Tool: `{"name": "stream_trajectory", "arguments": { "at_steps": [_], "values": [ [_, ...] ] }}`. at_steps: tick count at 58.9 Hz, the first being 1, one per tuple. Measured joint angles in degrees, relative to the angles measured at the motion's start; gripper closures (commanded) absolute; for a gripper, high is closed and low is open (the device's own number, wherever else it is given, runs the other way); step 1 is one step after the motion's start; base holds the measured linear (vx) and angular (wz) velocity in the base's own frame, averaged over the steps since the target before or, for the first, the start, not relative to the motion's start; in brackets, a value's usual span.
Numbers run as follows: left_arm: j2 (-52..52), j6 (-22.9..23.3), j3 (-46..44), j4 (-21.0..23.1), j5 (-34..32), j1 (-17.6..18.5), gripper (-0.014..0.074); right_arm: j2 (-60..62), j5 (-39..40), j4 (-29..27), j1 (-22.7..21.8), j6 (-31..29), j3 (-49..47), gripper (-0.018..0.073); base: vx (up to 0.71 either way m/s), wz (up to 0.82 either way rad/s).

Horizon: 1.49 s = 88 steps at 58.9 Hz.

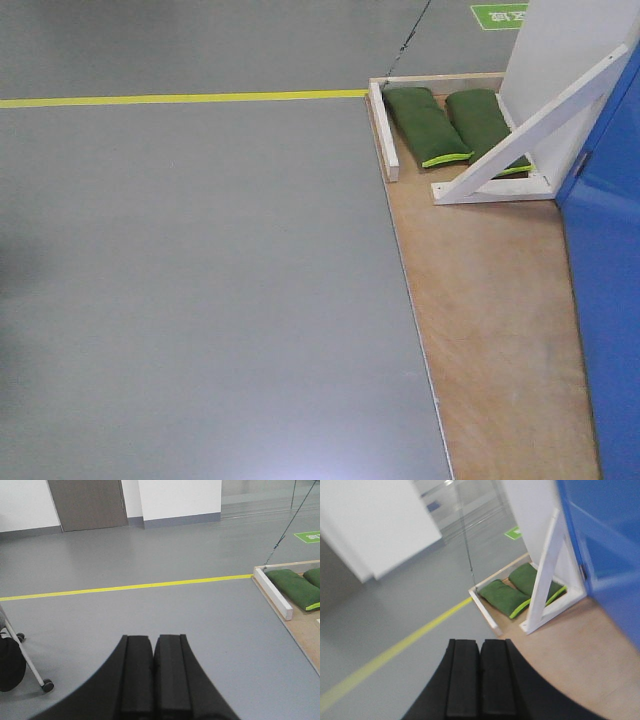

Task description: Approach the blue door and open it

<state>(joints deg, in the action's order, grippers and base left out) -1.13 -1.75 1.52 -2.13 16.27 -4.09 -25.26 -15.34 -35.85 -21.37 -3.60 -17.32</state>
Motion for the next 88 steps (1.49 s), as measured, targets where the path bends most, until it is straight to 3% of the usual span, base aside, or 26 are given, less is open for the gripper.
{"name": "stream_trajectory", "arguments": {
  "at_steps": [9, 17, 27, 36, 52, 65, 70, 88],
  "values": [
    [0.0, 0.0, 0.0, 0.0, 0.0, 0.0, 0.0526, -8.0, 1.1, -22.0, -10.5, 0.0, -3.4, 0.0557, 0.0, 0.0],
    [0.0, 0.0, 0.0, 0.0, 0.0, 0.0, 0.0526, -14.7, 2.4, -32.8, -18.4, 0.0, -7.1, 0.0557, 0.0, 0.0],
    [0.0, 0.0, 0.0, 0.0, 0.0, 0.0, 0.0526, -22.8, 3.2, -35.6, -25.3, 0.0, -14.4, 0.0557, 0.0, 0.0],
    [0.0, 0.0, 0.0, 0.0, 0.0, 0.0, 0.0526, -28.6, 3.4, -35.9, -27.9, 0.0, -21.9, 0.0557, 0.0, 0.0],
    [0.0, 0.0, 0.0, 0.0, 0.0, 0.0, 0.0526, -38.6, 3.6, -37.9, -28.7, 0.0, -33.1, 0.0557, 0.0, 0.0],
    [0.0, 0.0, 0.0, 0.0, 0.0, 0.0, 0.0526, -44.6, 5.4, -50.8, -28.7, 0.0, -40.3, 0.0557, 0.0, 0.0],
    [0.0, 0.0, 0.0, 0.0, 0.0, 0.0, 0.0526, -45.9, 5.8, -53.2, -28.7, 0.0, -42.1, 0.0557, 0.0, 0.0],
    [0.0, 0.0, 0.0, 0.0, 0.0, 0.0, 0.0526, -46.3, 11.3, -54.7, -28.7, 0.0, -44.5, 0.0557, 0.0, 0.0]
  ]
}}
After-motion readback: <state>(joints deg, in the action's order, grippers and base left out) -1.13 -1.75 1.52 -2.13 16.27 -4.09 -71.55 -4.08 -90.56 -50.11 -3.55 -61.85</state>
